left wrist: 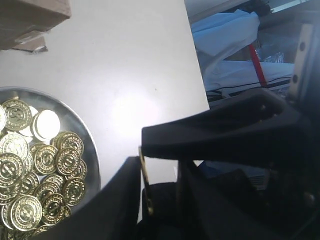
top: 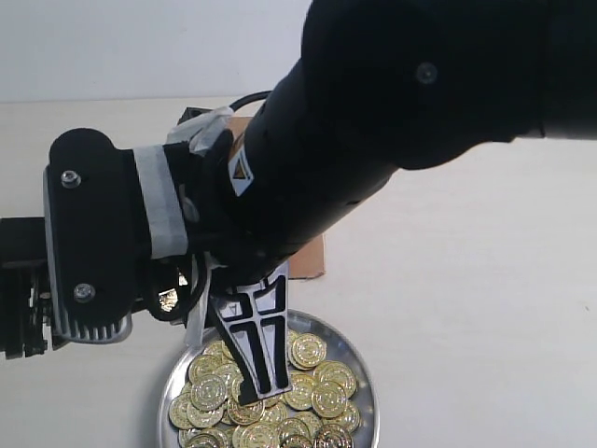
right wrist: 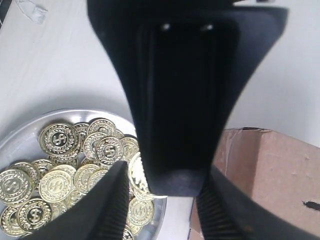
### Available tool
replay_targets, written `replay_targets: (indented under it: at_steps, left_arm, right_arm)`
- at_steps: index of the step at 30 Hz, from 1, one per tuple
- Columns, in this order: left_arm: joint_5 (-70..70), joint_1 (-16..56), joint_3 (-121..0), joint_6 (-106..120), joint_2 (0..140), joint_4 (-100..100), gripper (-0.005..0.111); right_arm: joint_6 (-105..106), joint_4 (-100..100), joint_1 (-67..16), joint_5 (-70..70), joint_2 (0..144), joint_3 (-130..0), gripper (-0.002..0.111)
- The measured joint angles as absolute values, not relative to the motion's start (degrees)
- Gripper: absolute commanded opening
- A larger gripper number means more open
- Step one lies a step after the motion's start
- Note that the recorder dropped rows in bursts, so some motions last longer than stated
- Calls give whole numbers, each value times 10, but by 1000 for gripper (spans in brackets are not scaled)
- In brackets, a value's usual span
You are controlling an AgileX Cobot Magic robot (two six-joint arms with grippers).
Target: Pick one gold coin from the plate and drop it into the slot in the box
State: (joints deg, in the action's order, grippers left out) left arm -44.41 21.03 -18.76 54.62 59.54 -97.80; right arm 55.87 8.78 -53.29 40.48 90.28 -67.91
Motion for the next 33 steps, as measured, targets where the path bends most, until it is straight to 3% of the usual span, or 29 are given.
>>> replay_targets:
  at_steps: [5,10,19,22,28,33]
  left_arm:
    - [-444,210,-188,546,595,-977,23]
    - [-438,210,-188,546,595,-972,0]
    - [-431,210,-188,544,599,-973,0]
    - [-431,210,-188,544,599,-973,0]
    - [-439,210,-191,548,599,-974,0]
    - [-443,210,-192,550,599,-976,0]
  right_arm:
    - [559,88,-533,405,903,-679,29]
    - [559,88,-533,405,903,-679,29]
    - [559,82,-533,402,902,-679,29]
    - [559,82,-533,402,902,-679,36]
    - [541,85,-533,402,902,-679,65]
    - [391,-9,-533,409,902,-679,63]
